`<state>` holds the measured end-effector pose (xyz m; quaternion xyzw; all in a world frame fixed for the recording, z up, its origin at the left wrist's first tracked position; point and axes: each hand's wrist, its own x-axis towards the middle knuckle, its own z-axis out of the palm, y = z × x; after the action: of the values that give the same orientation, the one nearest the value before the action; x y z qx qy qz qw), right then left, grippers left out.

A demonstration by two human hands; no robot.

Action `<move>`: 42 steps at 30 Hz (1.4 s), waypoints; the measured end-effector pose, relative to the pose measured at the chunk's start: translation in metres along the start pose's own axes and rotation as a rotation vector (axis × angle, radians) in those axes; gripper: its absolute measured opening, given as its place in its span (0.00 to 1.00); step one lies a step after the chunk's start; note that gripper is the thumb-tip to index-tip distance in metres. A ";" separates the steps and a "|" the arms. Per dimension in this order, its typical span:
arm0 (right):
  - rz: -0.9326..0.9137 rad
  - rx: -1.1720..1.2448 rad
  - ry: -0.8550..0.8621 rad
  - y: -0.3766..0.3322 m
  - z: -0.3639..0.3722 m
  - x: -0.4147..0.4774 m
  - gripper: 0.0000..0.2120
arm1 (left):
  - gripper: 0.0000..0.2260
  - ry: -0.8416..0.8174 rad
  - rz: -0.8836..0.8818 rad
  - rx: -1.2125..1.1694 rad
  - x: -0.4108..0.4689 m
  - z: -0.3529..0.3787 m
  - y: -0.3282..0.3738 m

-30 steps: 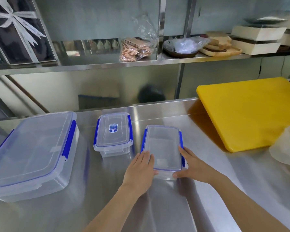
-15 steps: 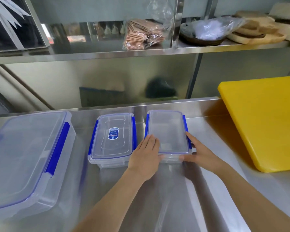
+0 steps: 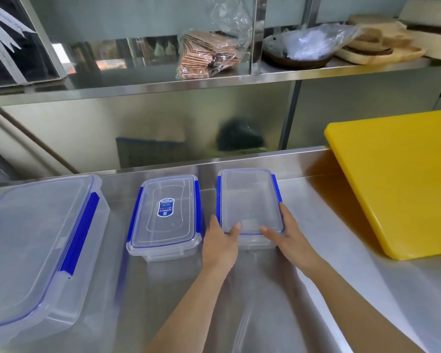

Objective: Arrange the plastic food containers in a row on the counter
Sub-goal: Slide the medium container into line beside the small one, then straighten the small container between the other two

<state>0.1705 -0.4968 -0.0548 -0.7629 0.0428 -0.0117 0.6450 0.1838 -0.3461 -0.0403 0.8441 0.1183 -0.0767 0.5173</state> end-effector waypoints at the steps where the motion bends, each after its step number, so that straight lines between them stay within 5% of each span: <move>1: 0.008 0.011 0.040 0.000 -0.004 0.002 0.22 | 0.19 0.011 -0.014 -0.048 -0.001 0.006 0.001; 6: 0.100 -0.061 0.232 0.004 -0.044 0.011 0.20 | 0.23 -0.041 -0.005 -0.161 -0.007 0.047 0.018; 17: 0.153 -0.058 0.264 0.015 -0.108 0.016 0.23 | 0.32 -0.133 0.037 -0.014 0.003 0.103 0.039; 21: 0.200 -0.286 0.311 0.011 -0.105 0.018 0.27 | 0.32 -0.181 0.110 0.053 -0.004 0.088 0.043; 26: 0.003 -0.596 0.674 -0.011 -0.069 0.004 0.29 | 0.25 0.219 0.323 0.138 0.005 -0.008 0.031; 31: -0.275 -0.449 0.373 -0.028 0.024 0.001 0.23 | 0.24 0.444 0.111 0.159 0.035 -0.117 -0.021; 35: 0.005 -0.230 0.045 -0.039 0.096 0.014 0.28 | 0.32 0.275 -0.048 0.045 0.042 -0.148 -0.050; 39: 0.160 -0.144 -0.074 -0.024 0.132 0.025 0.34 | 0.21 0.068 -0.039 -0.160 0.042 -0.134 -0.069; 42: 0.135 -0.173 -0.092 -0.011 0.135 0.024 0.30 | 0.17 0.070 0.004 -0.227 0.039 -0.122 -0.068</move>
<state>0.2049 -0.3641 -0.0672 -0.8107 0.0653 0.0708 0.5774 0.2028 -0.2036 -0.0528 0.7825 0.1427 -0.0323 0.6052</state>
